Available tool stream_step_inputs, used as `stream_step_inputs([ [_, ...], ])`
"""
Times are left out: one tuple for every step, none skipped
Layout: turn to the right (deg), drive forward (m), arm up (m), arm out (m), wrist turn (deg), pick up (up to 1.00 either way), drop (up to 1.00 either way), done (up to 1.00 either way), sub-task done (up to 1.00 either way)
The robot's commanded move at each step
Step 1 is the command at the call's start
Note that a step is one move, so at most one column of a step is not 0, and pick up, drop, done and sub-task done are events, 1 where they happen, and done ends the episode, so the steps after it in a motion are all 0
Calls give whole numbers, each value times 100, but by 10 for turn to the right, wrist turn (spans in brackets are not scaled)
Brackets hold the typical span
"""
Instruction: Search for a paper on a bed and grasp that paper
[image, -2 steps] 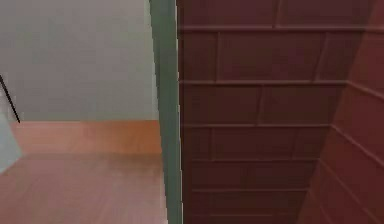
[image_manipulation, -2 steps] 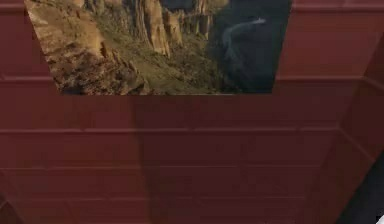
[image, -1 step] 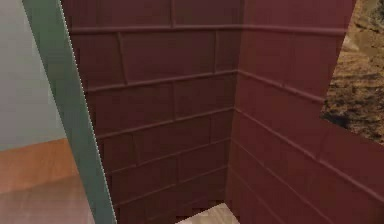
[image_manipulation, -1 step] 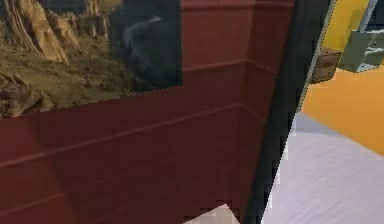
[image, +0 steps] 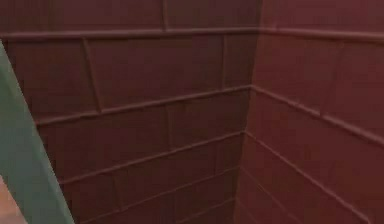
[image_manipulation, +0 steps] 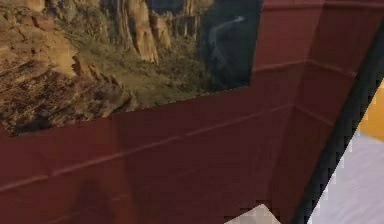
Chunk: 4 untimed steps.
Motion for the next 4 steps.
stream_step_inputs([
  [-450,0,0,0,0,0,0,0,0],
  [-210,0,0,0,0,0,0,0,0],
  [0,75,0,0,0,0,0,0,0],
  [120,0,0,0,0,0,0,0,0],
])
